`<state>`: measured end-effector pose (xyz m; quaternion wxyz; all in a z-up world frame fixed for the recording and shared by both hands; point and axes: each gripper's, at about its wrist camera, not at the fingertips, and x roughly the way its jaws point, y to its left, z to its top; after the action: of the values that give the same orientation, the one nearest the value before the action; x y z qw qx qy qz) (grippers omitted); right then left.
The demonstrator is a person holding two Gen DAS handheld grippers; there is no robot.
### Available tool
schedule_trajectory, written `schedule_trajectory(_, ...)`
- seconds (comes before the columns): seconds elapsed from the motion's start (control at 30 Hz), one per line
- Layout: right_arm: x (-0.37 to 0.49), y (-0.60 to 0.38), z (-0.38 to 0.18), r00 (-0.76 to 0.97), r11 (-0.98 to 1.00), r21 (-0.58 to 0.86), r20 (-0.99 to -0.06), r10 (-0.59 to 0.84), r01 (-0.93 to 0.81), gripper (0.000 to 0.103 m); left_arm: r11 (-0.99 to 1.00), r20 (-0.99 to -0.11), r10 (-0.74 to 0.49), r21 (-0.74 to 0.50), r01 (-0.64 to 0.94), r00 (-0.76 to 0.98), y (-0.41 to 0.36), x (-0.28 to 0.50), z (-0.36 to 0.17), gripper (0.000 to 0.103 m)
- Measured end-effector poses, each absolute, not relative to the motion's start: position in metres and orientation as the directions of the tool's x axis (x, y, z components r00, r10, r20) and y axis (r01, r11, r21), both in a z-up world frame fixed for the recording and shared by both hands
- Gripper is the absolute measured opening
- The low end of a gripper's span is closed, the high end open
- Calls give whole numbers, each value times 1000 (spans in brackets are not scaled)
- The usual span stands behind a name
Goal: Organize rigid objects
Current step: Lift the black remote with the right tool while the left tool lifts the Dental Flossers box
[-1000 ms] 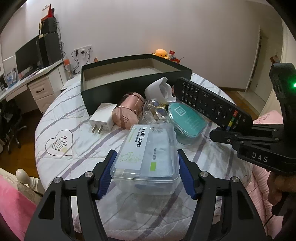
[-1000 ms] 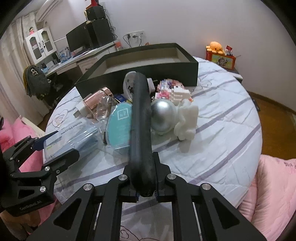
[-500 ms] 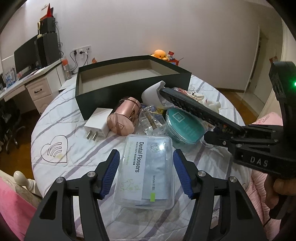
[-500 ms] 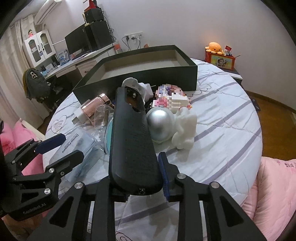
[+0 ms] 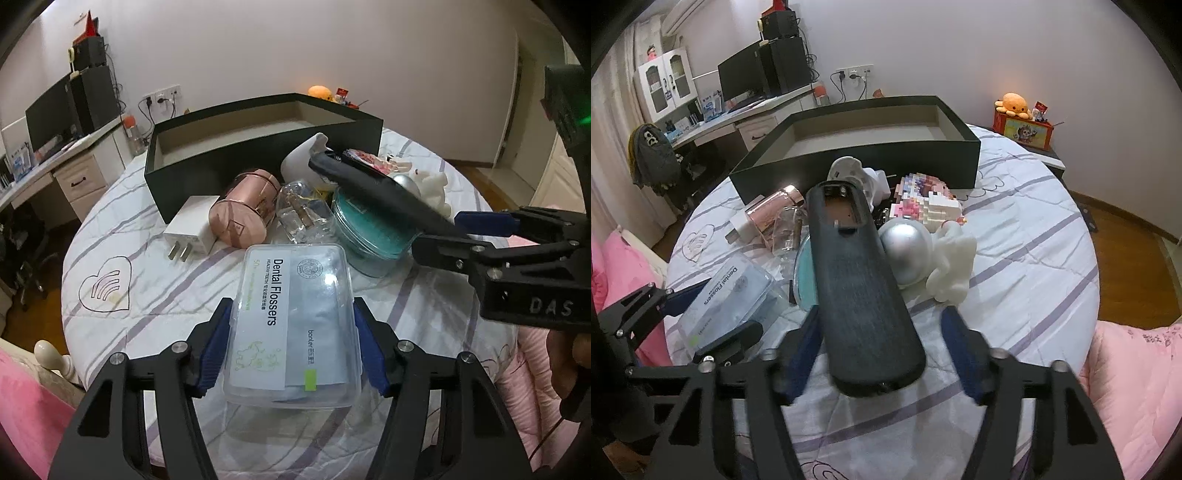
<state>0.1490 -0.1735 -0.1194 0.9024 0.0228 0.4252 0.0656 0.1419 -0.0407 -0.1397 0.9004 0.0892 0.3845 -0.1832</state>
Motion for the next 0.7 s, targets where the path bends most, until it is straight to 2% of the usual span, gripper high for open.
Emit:
schedule_trajectory(0.13,149,-168,-117,632,990,75,-764,132,-116,68,916,-726,-257,28,400,638,-42,141,-140,63)
schedule_trajectory(0.27,158,-165,-130,584,992,45,-804,108,-120,67,918,-726,-268,6,396,633,-40,143,-140,63)
schedule_trajectory(0.3,159,-165,-133,581,993,31,-809,94,-118,57,919,-726,-273,-3,394,632,-39,143,-140,63)
schedule_trajectory(0.33,160,-166,-137,578,992,39,-810,103,-123,52,920,-725,-276,-9,392,631,-38,143,-140,63)
schedule_trajectory(0.7,148,-176,-123,602,976,145,-769,213,-160,47,921,-718,-299,-47,386,629,-32,140,-132,63)
